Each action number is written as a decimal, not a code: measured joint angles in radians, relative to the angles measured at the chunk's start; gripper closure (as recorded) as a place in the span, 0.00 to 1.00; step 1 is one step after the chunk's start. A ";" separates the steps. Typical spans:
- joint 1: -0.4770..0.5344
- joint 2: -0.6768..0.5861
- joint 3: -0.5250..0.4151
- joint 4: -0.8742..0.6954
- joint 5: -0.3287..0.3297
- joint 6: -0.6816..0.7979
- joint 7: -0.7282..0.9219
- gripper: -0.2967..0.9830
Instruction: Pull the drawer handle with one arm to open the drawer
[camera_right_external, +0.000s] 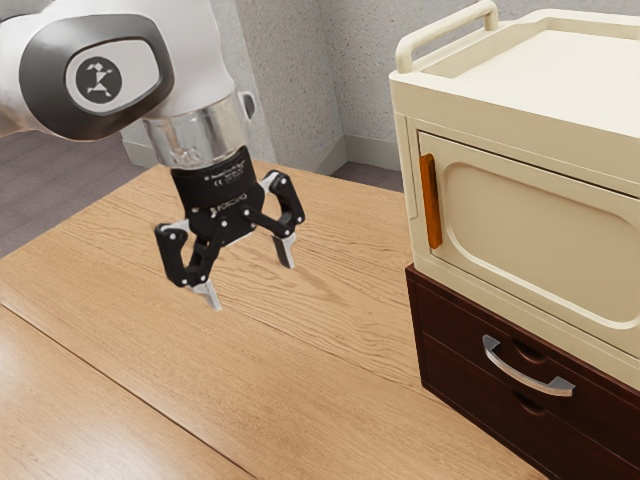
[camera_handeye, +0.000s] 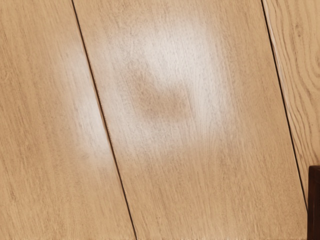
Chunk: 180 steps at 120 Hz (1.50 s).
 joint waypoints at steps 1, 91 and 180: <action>0.000 -0.001 0.000 -0.003 -0.001 0.002 -0.001 0.23; -0.469 0.031 0.128 -0.223 -0.067 0.430 -0.086 0.23; -0.540 0.103 0.198 -0.219 -0.080 0.636 -0.158 0.23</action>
